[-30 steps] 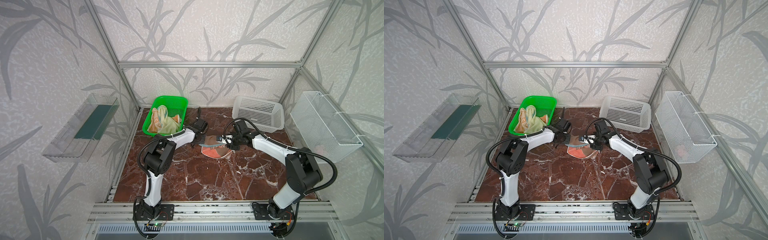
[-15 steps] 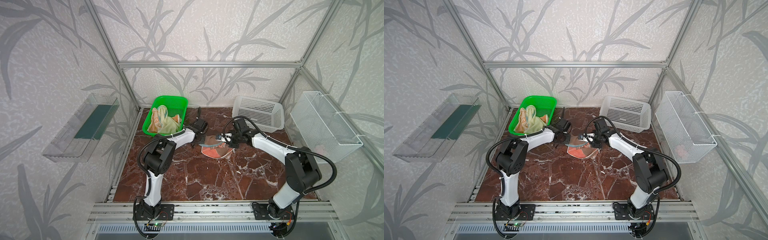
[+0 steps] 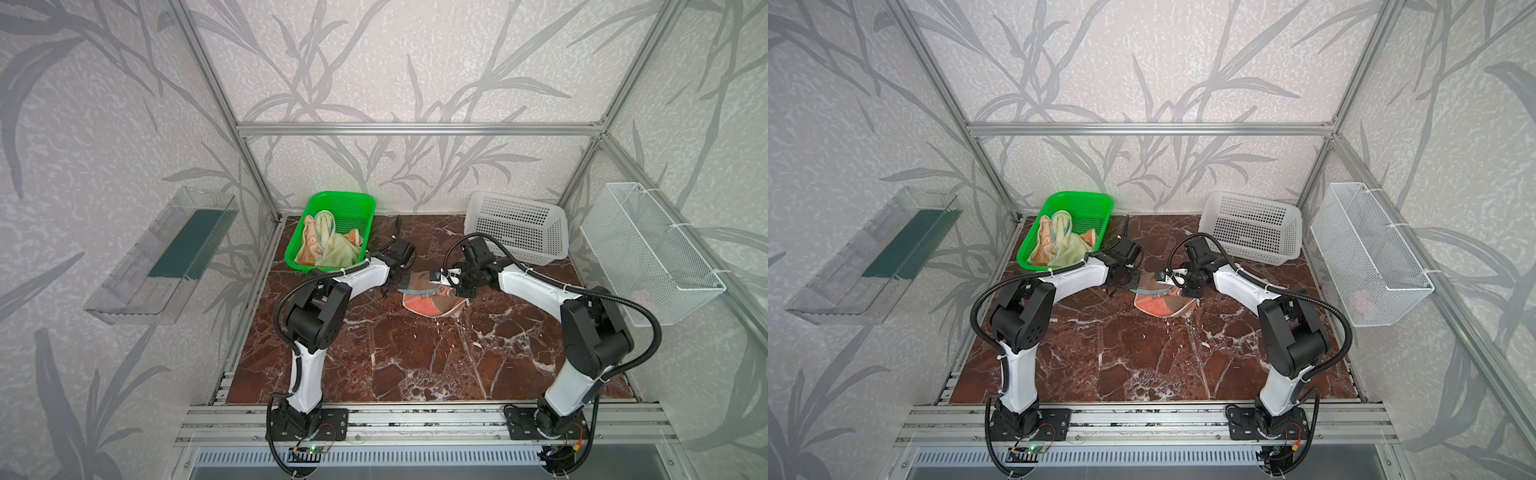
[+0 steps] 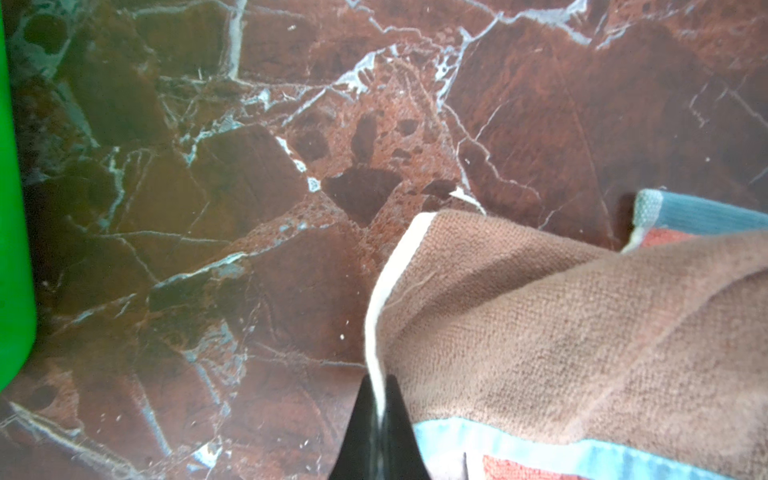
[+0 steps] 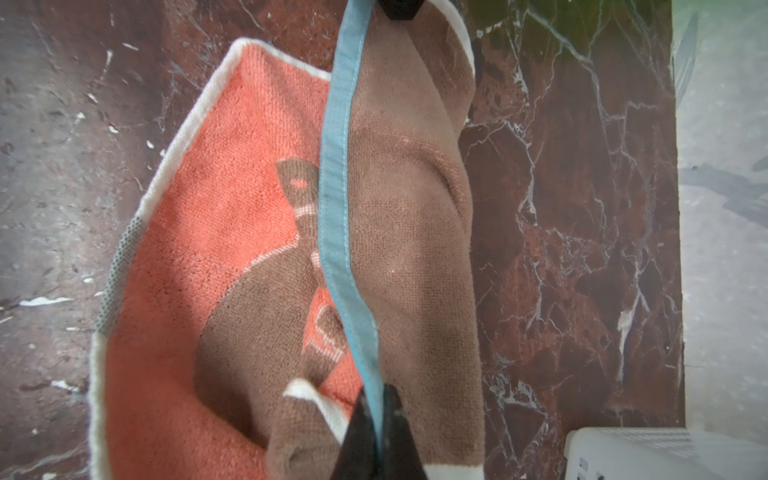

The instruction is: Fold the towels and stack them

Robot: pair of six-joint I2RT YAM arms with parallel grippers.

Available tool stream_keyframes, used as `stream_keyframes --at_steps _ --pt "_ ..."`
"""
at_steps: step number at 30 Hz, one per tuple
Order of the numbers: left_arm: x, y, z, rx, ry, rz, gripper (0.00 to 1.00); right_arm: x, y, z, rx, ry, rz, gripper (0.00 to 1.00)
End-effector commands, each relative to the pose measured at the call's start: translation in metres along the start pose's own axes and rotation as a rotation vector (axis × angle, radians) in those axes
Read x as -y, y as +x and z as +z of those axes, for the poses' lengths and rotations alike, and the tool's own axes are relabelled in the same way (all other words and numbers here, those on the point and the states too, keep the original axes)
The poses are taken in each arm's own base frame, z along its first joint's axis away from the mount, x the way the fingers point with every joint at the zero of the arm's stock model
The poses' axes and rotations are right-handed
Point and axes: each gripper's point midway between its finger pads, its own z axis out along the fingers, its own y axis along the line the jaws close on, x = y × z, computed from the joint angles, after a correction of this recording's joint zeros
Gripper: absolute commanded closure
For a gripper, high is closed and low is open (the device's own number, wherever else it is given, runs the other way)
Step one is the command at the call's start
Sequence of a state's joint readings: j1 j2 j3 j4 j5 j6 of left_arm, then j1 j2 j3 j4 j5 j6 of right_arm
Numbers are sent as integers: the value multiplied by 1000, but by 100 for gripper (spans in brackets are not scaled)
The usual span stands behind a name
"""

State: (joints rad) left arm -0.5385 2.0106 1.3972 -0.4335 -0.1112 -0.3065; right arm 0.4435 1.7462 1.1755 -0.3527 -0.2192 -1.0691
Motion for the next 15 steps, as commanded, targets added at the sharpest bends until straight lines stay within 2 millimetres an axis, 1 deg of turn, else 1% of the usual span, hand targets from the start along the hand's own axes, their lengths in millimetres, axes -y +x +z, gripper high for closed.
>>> stream_keyframes --at_steps 1,3,4,6,8,11,15 --pt "-7 -8 -18 41 -11 26 76 0 1 -6 28 6 17 100" --pt "-7 -8 -21 55 -10 51 61 0 5 -6 41 14 30 100" --pt "-8 -10 -24 66 -9 64 55 4 1 -15 60 41 21 100" --pt "-8 -14 -28 87 -7 96 47 4 3 -17 73 45 21 100" --pt "-10 -18 -32 102 -21 138 45 5 4 -19 87 38 27 100" --pt "-13 -26 -39 134 -45 199 44 5 6 -22 110 23 45 100" --pt "-6 -36 -50 207 -25 320 45 8 8 -28 156 8 87 100"
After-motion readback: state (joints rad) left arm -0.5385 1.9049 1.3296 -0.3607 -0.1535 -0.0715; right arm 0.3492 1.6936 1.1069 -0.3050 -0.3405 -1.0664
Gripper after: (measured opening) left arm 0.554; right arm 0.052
